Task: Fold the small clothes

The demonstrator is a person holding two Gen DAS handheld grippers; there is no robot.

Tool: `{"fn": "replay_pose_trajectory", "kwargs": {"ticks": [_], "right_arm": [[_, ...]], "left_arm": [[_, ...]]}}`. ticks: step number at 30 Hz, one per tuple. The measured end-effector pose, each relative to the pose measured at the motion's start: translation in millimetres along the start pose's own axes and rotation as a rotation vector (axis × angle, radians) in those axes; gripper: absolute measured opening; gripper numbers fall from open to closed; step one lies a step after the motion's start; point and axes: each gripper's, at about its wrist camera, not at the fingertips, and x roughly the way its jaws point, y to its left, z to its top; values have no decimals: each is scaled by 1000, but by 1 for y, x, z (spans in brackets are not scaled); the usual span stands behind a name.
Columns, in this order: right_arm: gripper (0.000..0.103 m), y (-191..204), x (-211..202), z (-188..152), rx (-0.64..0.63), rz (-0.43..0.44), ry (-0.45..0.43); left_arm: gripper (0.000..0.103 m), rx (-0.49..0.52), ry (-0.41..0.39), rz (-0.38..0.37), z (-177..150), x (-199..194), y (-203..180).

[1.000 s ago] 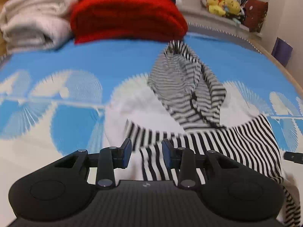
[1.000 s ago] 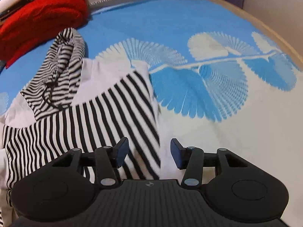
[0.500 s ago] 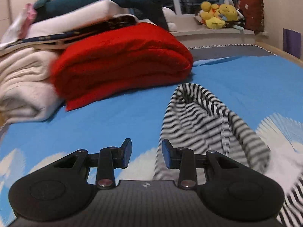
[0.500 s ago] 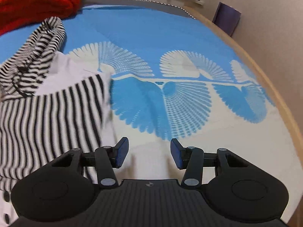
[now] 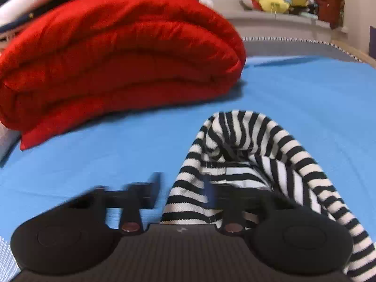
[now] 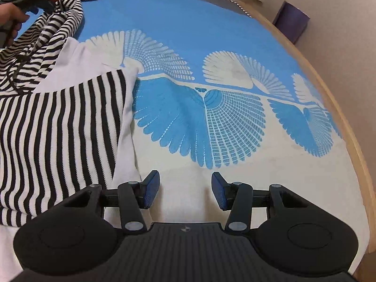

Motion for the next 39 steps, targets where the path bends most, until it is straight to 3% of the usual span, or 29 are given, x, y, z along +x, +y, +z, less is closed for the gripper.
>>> {"fn": "replay_pose_trajectory", "kwargs": {"ticks": [3,6,10,14,17,19,21,23,25,27,29,32,34,39], "right_arm": [[50,-3,-1,2,9,-3,-2],[50,-5,-7,6,29,10,-10],[50,-13,-26,11,59,33,-53],[47,-26,-41,16,133,59,-87],[39,-34,-52,18,198,90,-126],[26,-39,-58,16,243,110,-161],[17,-44,-60,16,299,145,-164],[17,-47,-61,15,355,194,-171],[17,-45,-62,14,382,264,-177],[18,-39,-59,16,400,365,-149],[18,-32,-53,16,424,440,-113],[23,-13,-40,17,420,518,-41],[33,1,-30,15,410,545,13],[39,26,-7,13,410,578,124]], "left_arm": [[1,31,-25,-42,0,-18,1],[1,101,-99,-89,-4,-68,0],[1,210,-234,-182,-38,-181,-1],[1,260,-309,-332,-116,-313,4],[1,365,-262,-466,-193,-386,1],[6,500,-119,-553,-244,-411,-2],[6,537,62,-574,-270,-417,3],[6,453,108,-524,-267,-420,19],[29,208,71,-475,-245,-419,46],[36,-41,78,-446,-229,-404,68],[36,-219,136,-398,-226,-375,77],[36,-416,292,-395,-229,-330,79],[37,-468,343,-425,-234,-315,81],[37,-463,481,-339,-253,-289,67]]}}
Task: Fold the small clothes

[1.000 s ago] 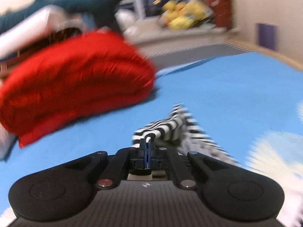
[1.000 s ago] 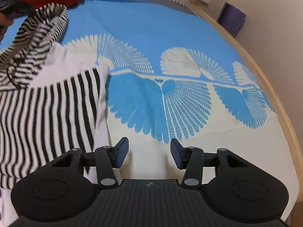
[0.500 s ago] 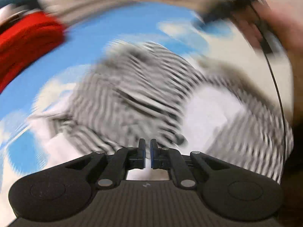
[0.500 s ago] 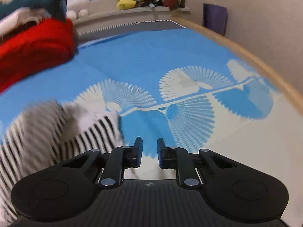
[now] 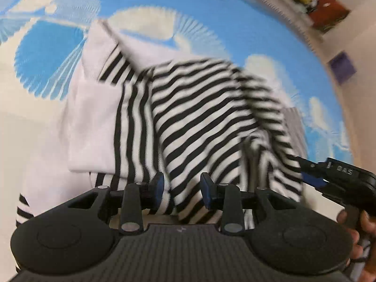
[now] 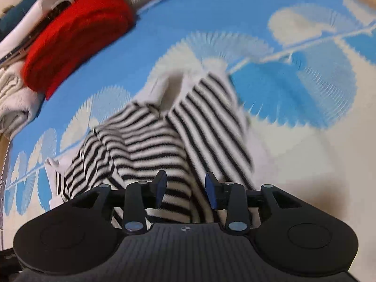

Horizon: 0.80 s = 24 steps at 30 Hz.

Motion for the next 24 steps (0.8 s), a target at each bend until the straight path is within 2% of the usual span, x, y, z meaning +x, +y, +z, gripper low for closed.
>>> {"fn": "replay_pose_trajectory", "kwargs": {"ticks": [1,3,4,5,6,7,8,9,11,13,15,16,17,18,19,20,21,22,23,24], "right_arm": [[39,2,5,-2,-3,-3,15],[39,8,12,-6,-28,-18,37],[37,12,15,-7,-48,-26,42],[32,15,16,-9,-64,-32,41],[17,16,16,-10,-73,-32,35],[4,18,13,-10,-70,-23,24],[4,18,9,-9,-58,1,6],[3,17,3,-6,-34,40,-23],[3,14,-22,0,29,165,-125],[3,10,-58,4,57,292,-298],[3,7,-89,1,30,369,-450],[3,4,-98,0,27,387,-480],[3,1,-103,-3,31,393,-488],[3,-3,-104,-5,38,387,-474],[3,-4,-100,-8,37,360,-426],[3,-4,-92,-10,22,305,-357],[3,-2,-79,-13,-16,205,-248],[3,-2,-57,-19,-62,82,-96],[3,-6,-37,-28,-89,-1,36],[3,-11,-25,-34,-90,-50,116]], "left_arm": [[36,-16,11,7,-12,-5,3],[34,-28,27,3,-13,0,6],[20,-23,32,1,-12,2,6],[10,-12,33,-3,-12,3,5],[1,9,30,-10,-10,3,3],[1,30,14,-11,-7,0,1],[1,44,-18,0,-4,-6,0],[1,52,-68,7,0,-17,-1],[1,43,-232,-17,7,-52,4],[1,34,-408,-59,12,-89,13],[1,50,-508,-76,10,-113,23],[1,54,-515,-65,9,-118,28],[1,45,-490,-54,9,-117,35],[1,8,-434,-54,9,-111,45],[1,-39,-363,-54,8,-102,55],[1,-84,-260,-41,8,-91,66],[2,-117,-128,-21,6,-73,76],[8,-137,-27,0,2,-60,83],[12,-167,24,21,-1,-52,90],[17,-211,31,20,-5,-51,97]]}}
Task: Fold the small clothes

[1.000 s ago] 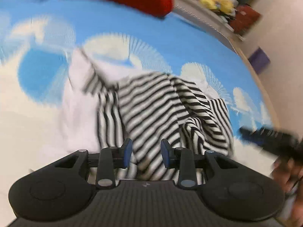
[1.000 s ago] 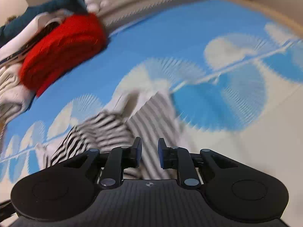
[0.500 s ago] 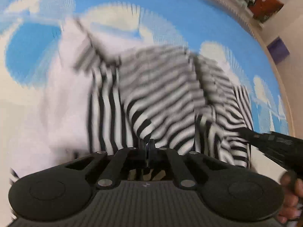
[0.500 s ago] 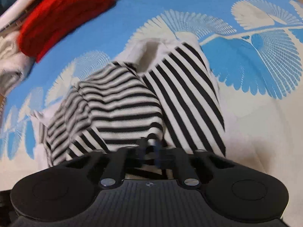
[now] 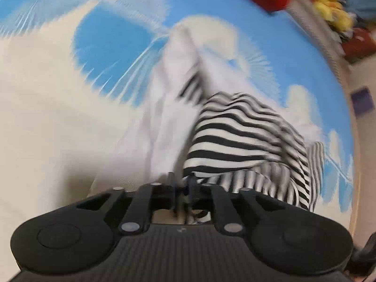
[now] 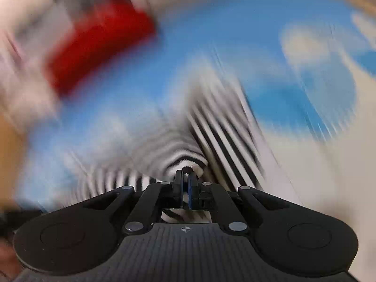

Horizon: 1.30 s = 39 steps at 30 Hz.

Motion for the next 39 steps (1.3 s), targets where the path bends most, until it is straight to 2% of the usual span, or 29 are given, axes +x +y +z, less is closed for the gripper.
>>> {"fn": "replay_pose_trajectory", "kwargs": {"ticks": [1,2,4,5,7,10,12,14,15,16,18,21,23,24,25,26,27,29,30,31,33,37,39], "right_arm": [[8,-5,6,-3,34,-13,23],[8,-9,3,-2,73,2,6],[11,-11,-12,7,86,64,-85],[16,-10,-18,12,78,73,-126],[36,-10,-21,18,84,76,-173],[37,-14,1,20,125,84,-115],[37,-10,19,22,143,80,-66],[37,-6,26,20,131,71,-52],[30,-1,27,19,116,64,-62],[6,0,26,19,103,72,-76],[3,3,15,21,100,109,-143],[3,0,-22,27,151,209,-336],[3,1,-53,26,124,249,-481],[3,3,-62,24,92,229,-521],[3,6,-63,24,63,170,-513],[3,6,-55,24,41,106,-450],[3,2,-39,24,38,66,-361],[3,-16,-5,21,144,38,-183],[5,-22,6,21,189,29,-135],[13,-24,11,21,201,21,-109],[19,-20,5,23,158,-2,-138],[26,-1,-28,25,26,19,-344],[26,6,-34,23,-37,69,-373]], "left_arm": [[20,-29,-7,-14,0,-3,3],[23,-38,-19,-33,2,-8,3],[46,-22,-62,-50,5,-21,-3],[51,-12,-80,-49,4,-26,-5],[54,-1,-84,-40,6,-24,-9],[53,-14,-38,-31,6,-5,-10],[51,-24,-9,-43,7,2,-8],[30,1,-5,-42,7,11,-15],[8,26,-5,-40,6,13,-19],[2,51,-17,-37,6,12,-23],[1,93,-89,-49,5,0,-31],[1,147,-245,-131,6,-32,-42],[1,146,-272,-155,6,-43,-41],[1,144,-253,-149,6,-41,-39],[2,146,-211,-125,6,-34,-37],[2,149,-152,-85,5,-23,-35],[2,148,-70,-36,2,-8,-30],[9,130,38,16,-3,13,-22],[20,122,46,37,-3,15,-20],[30,125,32,52,-2,13,-20],[38,150,-44,60,1,-3,-25],[39,268,-224,20,-4,-31,-49],[38,343,-252,-8,-11,-34,-62]]}}
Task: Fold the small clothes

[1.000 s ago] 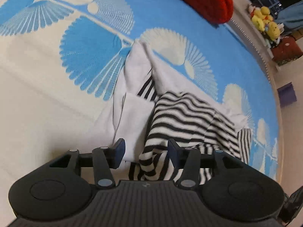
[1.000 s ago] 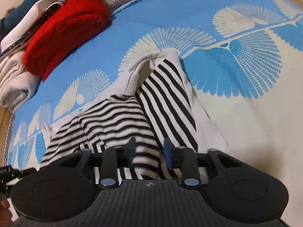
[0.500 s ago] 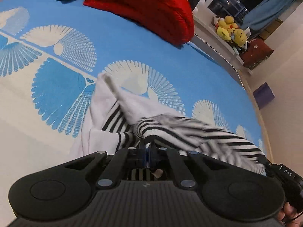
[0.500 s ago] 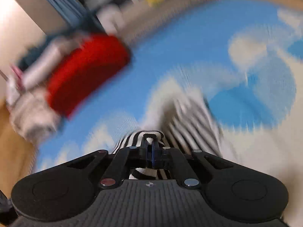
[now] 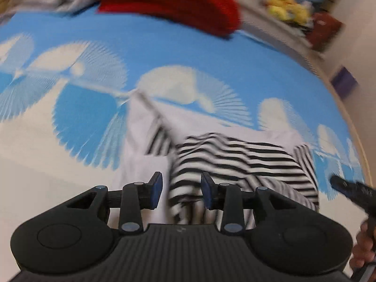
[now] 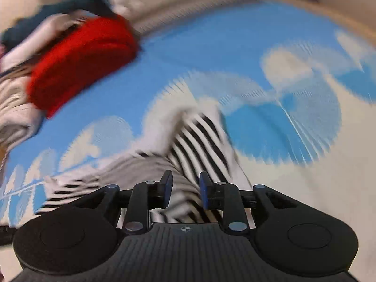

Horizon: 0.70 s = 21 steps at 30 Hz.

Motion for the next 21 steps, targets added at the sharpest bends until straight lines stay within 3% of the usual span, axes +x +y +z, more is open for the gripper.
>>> {"fn": "replay_pose_trajectory", "kwargs": {"ticks": [4,6,8,9,11,12,14,18,20,21], "right_arm": [[26,8,5,-4,-12,65,26],[26,11,14,-6,-18,96,96],[26,12,35,-11,-15,61,186],[26,8,44,-16,-17,11,240],[24,-2,59,-27,2,-54,326],[22,-7,62,-28,32,-53,338],[22,-6,58,-24,51,-49,326],[24,6,37,-10,32,30,218],[24,12,27,-6,8,58,173],[25,13,26,-5,-7,52,163]], "left_arm": [[35,54,-22,-38,-3,-2,-14],[29,73,14,-41,-5,10,-14],[16,98,125,52,-12,33,-5],[2,104,190,154,-20,48,3],[2,103,238,288,-28,62,16],[2,104,229,303,-28,61,18],[2,66,185,252,-21,49,16],[3,44,0,86,-6,11,-4],[3,71,-34,-7,-6,6,-16],[4,92,-15,-28,-6,11,-20]]}}
